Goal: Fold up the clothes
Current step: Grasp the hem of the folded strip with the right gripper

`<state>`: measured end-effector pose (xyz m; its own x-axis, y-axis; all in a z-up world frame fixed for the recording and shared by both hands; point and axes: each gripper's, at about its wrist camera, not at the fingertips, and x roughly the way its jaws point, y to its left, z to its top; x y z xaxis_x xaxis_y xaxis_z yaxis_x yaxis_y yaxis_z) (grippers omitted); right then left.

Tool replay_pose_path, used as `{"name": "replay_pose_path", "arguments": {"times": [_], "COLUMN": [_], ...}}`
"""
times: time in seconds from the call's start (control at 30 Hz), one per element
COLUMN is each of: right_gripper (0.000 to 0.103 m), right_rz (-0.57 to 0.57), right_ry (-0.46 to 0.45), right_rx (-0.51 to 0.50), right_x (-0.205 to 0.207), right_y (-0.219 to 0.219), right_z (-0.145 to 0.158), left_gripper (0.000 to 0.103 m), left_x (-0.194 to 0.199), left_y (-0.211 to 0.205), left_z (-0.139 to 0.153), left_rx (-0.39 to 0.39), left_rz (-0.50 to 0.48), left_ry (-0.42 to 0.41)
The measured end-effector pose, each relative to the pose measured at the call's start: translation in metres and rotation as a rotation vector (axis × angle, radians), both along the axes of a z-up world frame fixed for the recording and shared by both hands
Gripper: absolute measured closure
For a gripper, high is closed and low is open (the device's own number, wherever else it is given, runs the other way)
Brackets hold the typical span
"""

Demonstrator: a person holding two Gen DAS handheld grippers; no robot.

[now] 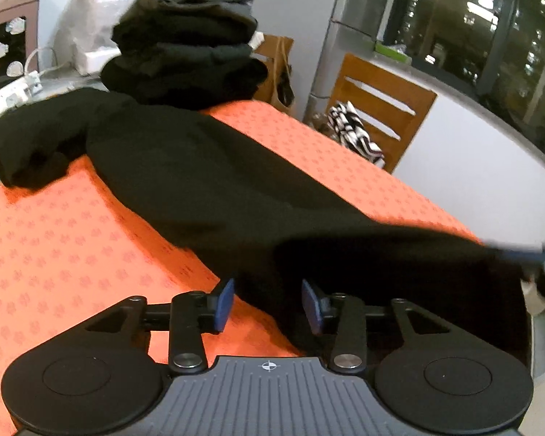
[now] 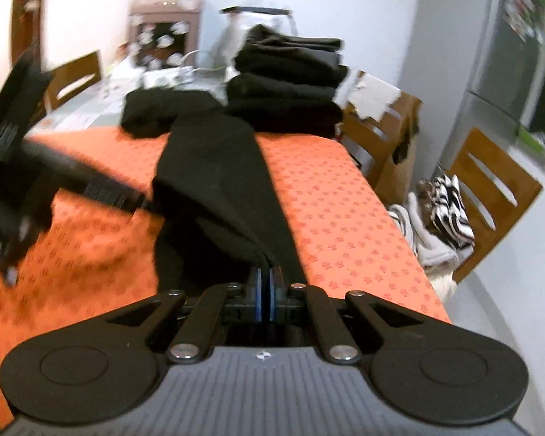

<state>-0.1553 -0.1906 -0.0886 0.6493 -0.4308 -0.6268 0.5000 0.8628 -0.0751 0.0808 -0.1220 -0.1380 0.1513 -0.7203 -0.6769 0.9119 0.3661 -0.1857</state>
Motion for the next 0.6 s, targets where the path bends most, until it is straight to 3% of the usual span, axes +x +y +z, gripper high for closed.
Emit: {"name": "replay_pose_path", "arguments": {"times": [0.13, 0.27, 0.4, 0.6], "right_gripper": [0.098, 0.098, 0.098, 0.098], "right_rz": [-0.047, -0.058, -0.061, -0.032], "right_ry": [-0.039, -0.049, -0.044, -0.032], "right_rx": [0.069, 0.096, 0.092, 0.087], "right_x": [-0.003, -0.005, -0.006, -0.005], "right_y": [-0.019, -0.027, -0.030, -0.030], "right_z": [0.002, 0.000, -0.002, -0.005], "left_gripper": [0.053, 0.054, 0.074, 0.076], "left_x": [-0.006, 0.002, 0.019, 0.042], "left_y": [-0.016, -0.028, -0.022, -0.004], "left_z": [-0.007, -0.004, 0.004, 0.009], "left_rx": [0.011, 0.006, -0.004, 0.002], "left_rz": [0.043, 0.154, 0.223, 0.198], "left_ry": [-0.005, 0.002, 0.020, 0.050]}}
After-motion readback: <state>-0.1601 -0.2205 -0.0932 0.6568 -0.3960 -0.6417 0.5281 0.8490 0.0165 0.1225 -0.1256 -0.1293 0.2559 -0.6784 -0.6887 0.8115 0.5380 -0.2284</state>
